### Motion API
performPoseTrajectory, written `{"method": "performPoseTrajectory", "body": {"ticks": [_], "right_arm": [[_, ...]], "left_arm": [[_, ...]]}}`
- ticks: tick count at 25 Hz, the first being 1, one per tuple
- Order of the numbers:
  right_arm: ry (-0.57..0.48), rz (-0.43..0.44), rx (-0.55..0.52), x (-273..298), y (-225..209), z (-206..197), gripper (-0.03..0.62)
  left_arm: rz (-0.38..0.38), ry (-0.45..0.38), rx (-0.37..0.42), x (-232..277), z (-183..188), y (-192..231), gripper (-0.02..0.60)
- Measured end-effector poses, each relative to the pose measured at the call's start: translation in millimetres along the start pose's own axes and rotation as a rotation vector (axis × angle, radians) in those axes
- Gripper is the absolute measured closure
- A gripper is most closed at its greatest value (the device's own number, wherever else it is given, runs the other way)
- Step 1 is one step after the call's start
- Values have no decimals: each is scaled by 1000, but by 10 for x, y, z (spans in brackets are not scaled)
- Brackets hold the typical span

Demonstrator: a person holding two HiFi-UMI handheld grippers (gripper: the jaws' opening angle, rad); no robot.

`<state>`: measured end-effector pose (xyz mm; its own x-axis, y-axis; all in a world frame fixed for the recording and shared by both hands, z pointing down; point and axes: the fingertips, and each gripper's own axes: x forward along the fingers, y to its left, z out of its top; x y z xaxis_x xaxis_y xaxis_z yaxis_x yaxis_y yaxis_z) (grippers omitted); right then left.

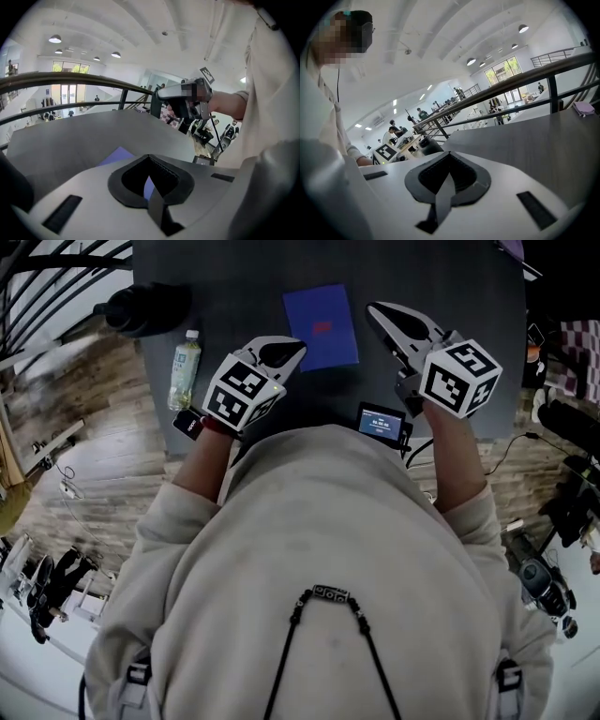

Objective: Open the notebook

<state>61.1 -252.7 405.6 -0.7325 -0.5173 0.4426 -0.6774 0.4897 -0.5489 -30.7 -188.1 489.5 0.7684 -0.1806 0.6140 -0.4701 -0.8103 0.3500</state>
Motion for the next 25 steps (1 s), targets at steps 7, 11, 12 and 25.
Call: {"method": "performPoseTrajectory", "body": {"ticks": [7,11,12,25], "right_arm": [[11,-10,48,225,-317,-189,572],[69,-48,104,362,-629,-481,520],[83,-50,124,389,-691,-555,516],[244,-100,311,773,-1165,-1447,395]], "left_arm": [[22,107,17,389,-313,183,580],[42,169,32,585,-514,280,580],[44,187,48,628,-557,285,580],[22,392,192,906,-1044,198,580]]}}
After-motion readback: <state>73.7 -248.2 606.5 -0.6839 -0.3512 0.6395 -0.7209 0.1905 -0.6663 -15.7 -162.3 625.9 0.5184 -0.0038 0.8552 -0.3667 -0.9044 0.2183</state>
